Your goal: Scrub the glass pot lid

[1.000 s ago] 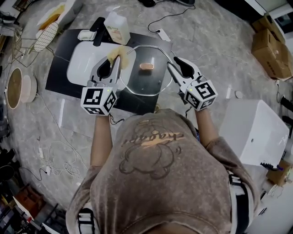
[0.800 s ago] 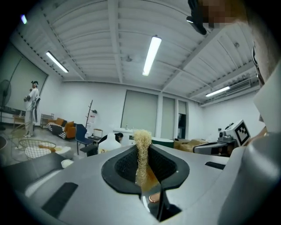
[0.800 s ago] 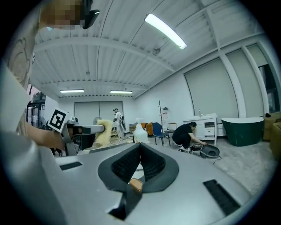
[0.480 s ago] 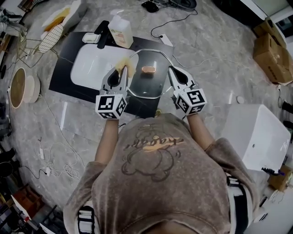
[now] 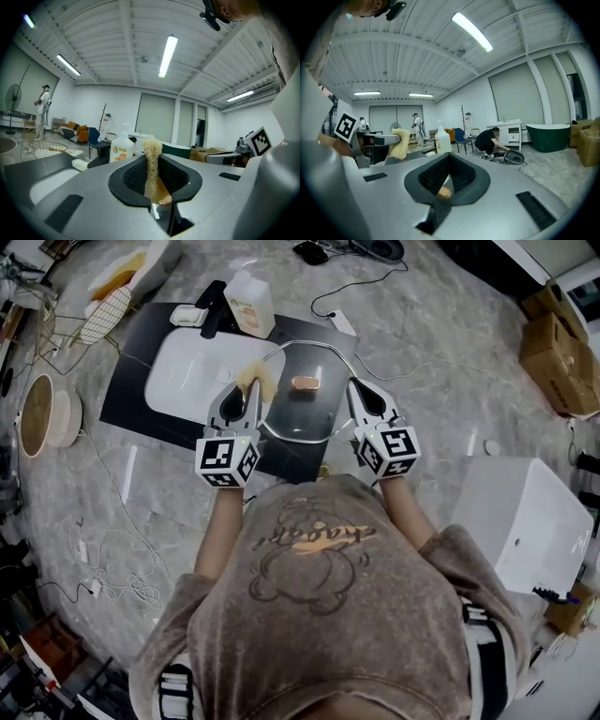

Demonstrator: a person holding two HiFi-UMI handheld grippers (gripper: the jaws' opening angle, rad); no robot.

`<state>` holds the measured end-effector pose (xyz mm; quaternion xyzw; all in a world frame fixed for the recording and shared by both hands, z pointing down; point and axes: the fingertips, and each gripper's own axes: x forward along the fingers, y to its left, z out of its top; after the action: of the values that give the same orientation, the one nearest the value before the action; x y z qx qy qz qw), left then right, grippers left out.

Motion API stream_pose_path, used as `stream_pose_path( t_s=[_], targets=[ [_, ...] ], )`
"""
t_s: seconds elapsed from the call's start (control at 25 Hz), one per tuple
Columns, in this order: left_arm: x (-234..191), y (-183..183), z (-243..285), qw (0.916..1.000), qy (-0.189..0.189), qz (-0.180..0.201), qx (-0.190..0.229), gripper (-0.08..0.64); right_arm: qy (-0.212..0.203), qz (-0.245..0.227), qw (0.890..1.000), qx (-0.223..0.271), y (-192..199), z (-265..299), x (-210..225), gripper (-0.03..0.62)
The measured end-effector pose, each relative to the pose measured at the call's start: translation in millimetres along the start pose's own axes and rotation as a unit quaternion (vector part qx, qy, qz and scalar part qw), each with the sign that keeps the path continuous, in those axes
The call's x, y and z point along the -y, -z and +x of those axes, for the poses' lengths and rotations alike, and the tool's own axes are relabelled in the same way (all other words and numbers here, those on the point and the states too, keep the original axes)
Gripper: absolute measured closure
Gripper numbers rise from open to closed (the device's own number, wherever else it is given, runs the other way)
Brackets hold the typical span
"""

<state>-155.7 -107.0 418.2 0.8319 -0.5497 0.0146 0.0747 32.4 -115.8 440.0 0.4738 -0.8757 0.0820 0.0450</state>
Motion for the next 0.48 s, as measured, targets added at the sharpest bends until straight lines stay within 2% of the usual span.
stream_pose_path(
  t_s=[0.48],
  targets=[
    [-6.7, -0.3, 0.7, 1.0, -0.002, -0.006, -0.002, 0.492, -0.021, 0.003, 1.0, 0.002, -4.6, 12.6, -11.1, 0.595]
  ],
)
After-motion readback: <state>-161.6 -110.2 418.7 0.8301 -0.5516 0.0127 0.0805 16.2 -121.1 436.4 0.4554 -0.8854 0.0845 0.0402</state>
